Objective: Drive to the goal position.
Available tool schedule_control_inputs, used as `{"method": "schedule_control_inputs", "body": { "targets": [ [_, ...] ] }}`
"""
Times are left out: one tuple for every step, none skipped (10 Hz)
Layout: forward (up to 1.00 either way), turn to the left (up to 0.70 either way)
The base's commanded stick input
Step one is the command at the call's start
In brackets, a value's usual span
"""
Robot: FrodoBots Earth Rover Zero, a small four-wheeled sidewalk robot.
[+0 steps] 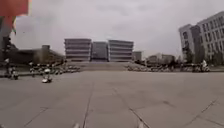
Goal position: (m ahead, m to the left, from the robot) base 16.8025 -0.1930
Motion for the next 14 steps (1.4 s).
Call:
{"method": "schedule_control_inputs", "body": {
  "targets": [
    [0.85, 0.00],
    [0.85, 0.00],
    [0.85, 0.00],
    [0.85, 0.00],
    [0.85, 0.00],
    [0.85, 0.00],
    [0.85, 0.00],
    [0.85, 0.00],
    [0.85, 0.00],
    [0.85, 0.00],
    [0.85, 0.00],
    [0.85, 0.00],
    [0.85, 0.00],
    [0.85, 0.00]
  ]
}}
